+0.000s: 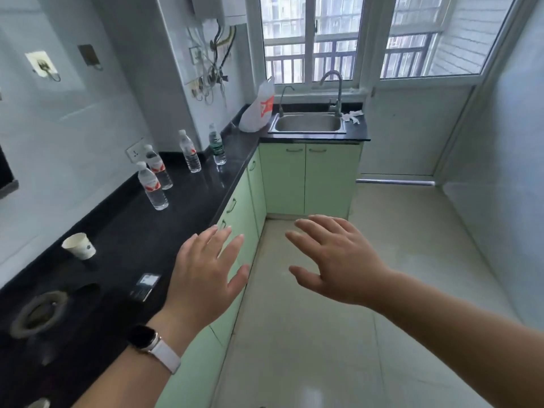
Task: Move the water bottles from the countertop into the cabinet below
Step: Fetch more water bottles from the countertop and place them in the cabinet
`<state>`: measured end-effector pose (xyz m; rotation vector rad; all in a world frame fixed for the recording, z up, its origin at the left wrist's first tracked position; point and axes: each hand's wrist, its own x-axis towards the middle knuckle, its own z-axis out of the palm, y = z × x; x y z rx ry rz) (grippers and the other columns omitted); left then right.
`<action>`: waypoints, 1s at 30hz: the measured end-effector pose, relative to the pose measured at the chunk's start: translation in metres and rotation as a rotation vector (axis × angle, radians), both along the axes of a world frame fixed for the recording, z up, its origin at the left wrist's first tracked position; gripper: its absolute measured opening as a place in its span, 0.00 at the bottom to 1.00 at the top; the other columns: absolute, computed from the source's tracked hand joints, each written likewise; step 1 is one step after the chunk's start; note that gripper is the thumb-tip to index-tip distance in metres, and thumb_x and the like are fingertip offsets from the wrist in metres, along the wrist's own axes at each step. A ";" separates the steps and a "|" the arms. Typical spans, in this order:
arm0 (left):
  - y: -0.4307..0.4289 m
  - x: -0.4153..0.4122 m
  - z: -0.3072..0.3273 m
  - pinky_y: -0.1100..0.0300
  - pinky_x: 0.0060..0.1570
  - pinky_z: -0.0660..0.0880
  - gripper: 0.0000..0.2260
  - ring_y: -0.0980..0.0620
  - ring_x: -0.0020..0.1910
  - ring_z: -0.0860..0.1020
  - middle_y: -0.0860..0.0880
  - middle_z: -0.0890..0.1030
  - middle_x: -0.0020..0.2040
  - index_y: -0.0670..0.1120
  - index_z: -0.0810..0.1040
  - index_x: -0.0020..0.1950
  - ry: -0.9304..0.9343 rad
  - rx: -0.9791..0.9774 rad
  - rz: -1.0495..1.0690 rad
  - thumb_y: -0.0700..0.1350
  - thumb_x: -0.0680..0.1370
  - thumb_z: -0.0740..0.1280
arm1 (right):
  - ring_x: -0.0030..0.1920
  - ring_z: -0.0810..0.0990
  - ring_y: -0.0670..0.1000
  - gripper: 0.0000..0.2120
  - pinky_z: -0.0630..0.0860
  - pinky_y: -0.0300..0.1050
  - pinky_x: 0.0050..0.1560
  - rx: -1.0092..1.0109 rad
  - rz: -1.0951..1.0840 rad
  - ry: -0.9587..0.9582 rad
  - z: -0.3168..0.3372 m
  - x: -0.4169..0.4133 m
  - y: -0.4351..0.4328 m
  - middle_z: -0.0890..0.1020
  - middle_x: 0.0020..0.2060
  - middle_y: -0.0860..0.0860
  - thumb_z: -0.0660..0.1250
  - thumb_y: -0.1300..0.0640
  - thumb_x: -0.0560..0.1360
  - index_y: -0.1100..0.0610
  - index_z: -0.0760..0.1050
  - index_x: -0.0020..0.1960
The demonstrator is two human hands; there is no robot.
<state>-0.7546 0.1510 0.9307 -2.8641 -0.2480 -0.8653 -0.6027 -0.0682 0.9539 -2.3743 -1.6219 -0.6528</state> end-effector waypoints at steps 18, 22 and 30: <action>0.203 0.174 -0.011 0.38 0.63 0.72 0.21 0.39 0.65 0.77 0.43 0.81 0.64 0.46 0.81 0.64 -0.026 -0.053 -0.133 0.56 0.78 0.62 | 0.63 0.76 0.59 0.28 0.73 0.54 0.63 -0.042 -0.120 -0.024 0.002 0.147 0.195 0.80 0.62 0.54 0.62 0.38 0.74 0.54 0.76 0.67; 0.219 0.206 -0.017 0.38 0.63 0.73 0.21 0.39 0.65 0.77 0.43 0.81 0.64 0.46 0.81 0.64 0.010 -0.039 -0.105 0.56 0.78 0.62 | 0.64 0.75 0.59 0.28 0.71 0.55 0.63 -0.043 -0.105 -0.001 -0.006 0.188 0.211 0.79 0.63 0.54 0.62 0.38 0.75 0.53 0.76 0.67; 0.227 0.291 -0.020 0.38 0.64 0.73 0.21 0.39 0.66 0.77 0.43 0.80 0.65 0.46 0.79 0.65 0.085 -0.011 0.064 0.56 0.78 0.62 | 0.65 0.75 0.60 0.28 0.71 0.56 0.65 -0.033 0.047 0.032 -0.025 0.306 0.246 0.78 0.64 0.55 0.60 0.37 0.76 0.53 0.75 0.68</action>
